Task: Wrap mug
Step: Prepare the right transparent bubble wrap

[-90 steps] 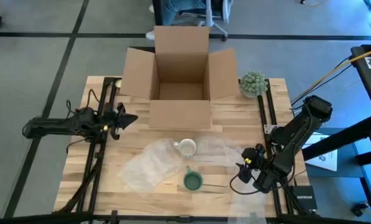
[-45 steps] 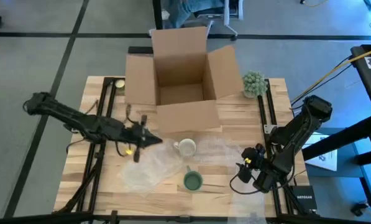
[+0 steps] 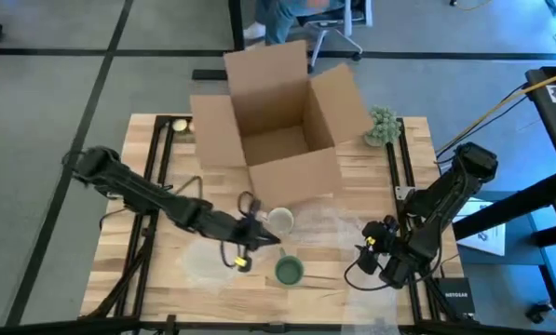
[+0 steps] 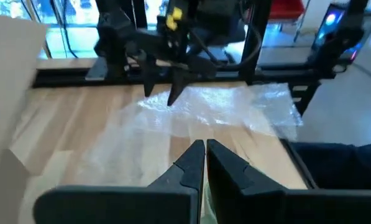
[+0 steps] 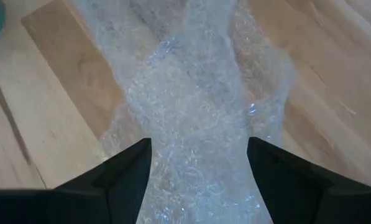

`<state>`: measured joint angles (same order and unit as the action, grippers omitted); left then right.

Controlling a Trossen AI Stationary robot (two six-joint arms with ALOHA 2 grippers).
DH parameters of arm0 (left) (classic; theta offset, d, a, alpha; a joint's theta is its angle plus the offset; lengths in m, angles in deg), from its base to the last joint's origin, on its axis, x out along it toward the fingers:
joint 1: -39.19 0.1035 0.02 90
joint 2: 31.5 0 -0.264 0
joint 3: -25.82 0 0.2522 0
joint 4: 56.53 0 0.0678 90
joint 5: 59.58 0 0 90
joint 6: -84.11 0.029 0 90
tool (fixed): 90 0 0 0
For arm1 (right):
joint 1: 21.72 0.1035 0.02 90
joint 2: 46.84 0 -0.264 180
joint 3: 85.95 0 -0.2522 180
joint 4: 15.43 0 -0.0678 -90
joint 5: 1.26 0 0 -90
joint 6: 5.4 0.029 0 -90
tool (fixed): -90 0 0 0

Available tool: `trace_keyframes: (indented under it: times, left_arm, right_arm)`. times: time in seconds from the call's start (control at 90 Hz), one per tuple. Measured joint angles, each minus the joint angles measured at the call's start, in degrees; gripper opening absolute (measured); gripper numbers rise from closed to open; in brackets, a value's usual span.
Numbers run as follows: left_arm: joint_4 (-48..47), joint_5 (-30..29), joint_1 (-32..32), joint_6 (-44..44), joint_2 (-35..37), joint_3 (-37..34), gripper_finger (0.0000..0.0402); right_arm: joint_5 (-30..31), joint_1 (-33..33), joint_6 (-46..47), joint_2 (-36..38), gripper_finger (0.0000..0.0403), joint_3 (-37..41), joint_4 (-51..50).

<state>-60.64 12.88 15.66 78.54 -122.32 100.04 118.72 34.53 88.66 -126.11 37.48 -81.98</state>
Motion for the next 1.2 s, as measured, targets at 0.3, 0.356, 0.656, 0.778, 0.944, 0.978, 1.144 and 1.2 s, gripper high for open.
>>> trace_keyframes:
  times: [0.3, 0.356, 0.656, 0.778, 0.944, 0.978, 1.144, 1.2]
  left_arm:
    - [-13.81, -23.93, -2.41, -5.86, -2.25, 1.99, 0.0]
    - [-15.85, -30.01, -2.43, -5.99, -2.25, 1.99, 0.0]
    - [-32.32, -40.89, 5.91, -10.86, -2.35, 2.01, 0.0]
    - [-46.17, -44.76, 8.35, -19.87, -2.3, 2.03, 0.0]
    - [-56.54, -44.14, 7.67, -33.77, -1.48, 1.95, 0.0]
    - [-55.47, -43.51, 6.4, -34.27, -0.75, 1.95, 0.0]
    - [-43.76, -34.88, -1.38, -27.41, 4.56, 1.97, 0.0]
    - [-39.32, -31.56, -3.89, -25.46, 5.83, 1.97, 0.0]
  right_arm:
    - [1.23, 0.0, -0.04, -0.13, 0.0253, 0.0, 0.31]
    - [2.28, 0.0, -0.08, -0.13, 0.0253, 0.0, 0.21]
    - [3.92, 0.0, -0.11, -0.13, 0.0253, 0.0, 0.76]
    - [3.94, 0.0, -0.11, -0.15, 0.0253, 0.0, 0.67]
    - [3.94, 0.0, -0.11, -0.13, 0.0253, 0.0, -0.14]
    - [3.94, 0.0, -0.11, -0.13, 0.0253, 0.01, -0.14]
    - [2.74, 0.0, -0.15, -0.13, 0.0253, 0.02, -0.12]
    - [2.36, 0.0, -0.62, -0.13, 0.0253, 0.0, -0.07]
